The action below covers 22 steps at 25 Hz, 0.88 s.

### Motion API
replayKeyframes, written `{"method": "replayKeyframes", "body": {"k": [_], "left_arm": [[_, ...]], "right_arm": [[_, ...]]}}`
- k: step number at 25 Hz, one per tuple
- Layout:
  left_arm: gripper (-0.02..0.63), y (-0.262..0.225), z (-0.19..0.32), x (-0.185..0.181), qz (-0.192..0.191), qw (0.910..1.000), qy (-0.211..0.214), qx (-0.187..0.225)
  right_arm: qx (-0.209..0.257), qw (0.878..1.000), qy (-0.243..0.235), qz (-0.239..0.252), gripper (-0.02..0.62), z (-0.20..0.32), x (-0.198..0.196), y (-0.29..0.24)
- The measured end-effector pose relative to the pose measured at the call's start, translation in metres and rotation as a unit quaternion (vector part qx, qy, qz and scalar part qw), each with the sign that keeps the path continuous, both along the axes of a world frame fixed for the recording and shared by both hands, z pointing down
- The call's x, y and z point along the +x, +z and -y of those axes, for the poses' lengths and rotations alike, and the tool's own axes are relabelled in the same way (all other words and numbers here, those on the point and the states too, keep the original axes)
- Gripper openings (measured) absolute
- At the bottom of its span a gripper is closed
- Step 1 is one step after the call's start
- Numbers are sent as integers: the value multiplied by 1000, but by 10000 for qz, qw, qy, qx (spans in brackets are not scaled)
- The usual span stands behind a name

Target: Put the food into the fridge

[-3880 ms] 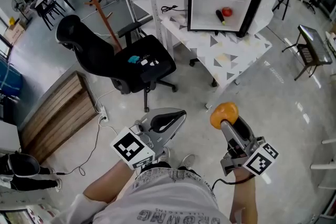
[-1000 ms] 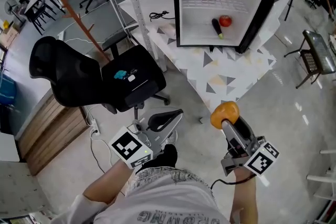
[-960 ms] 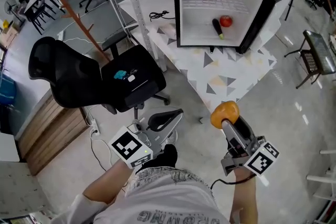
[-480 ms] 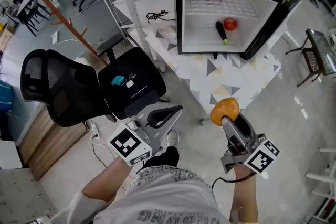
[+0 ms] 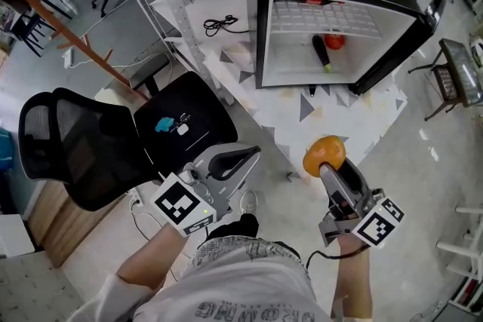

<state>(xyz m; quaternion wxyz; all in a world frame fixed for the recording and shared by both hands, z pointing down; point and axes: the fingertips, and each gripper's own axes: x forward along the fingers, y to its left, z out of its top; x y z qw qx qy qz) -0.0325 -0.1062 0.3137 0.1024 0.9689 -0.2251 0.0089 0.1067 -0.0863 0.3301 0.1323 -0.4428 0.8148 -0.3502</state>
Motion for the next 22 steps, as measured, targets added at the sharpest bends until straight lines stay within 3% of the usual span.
{"method": "replayKeyframes", "body": {"k": [9,22], "left_arm": [[6,6,45,-14,-14,10000,-10,-10],[6,24,70,-15,104,9995,-247,-142]], "right_arm": [[3,9999,27,-107,256,47,-10,4],[35,9995,-172,-264,256,95,-6,19]]}}
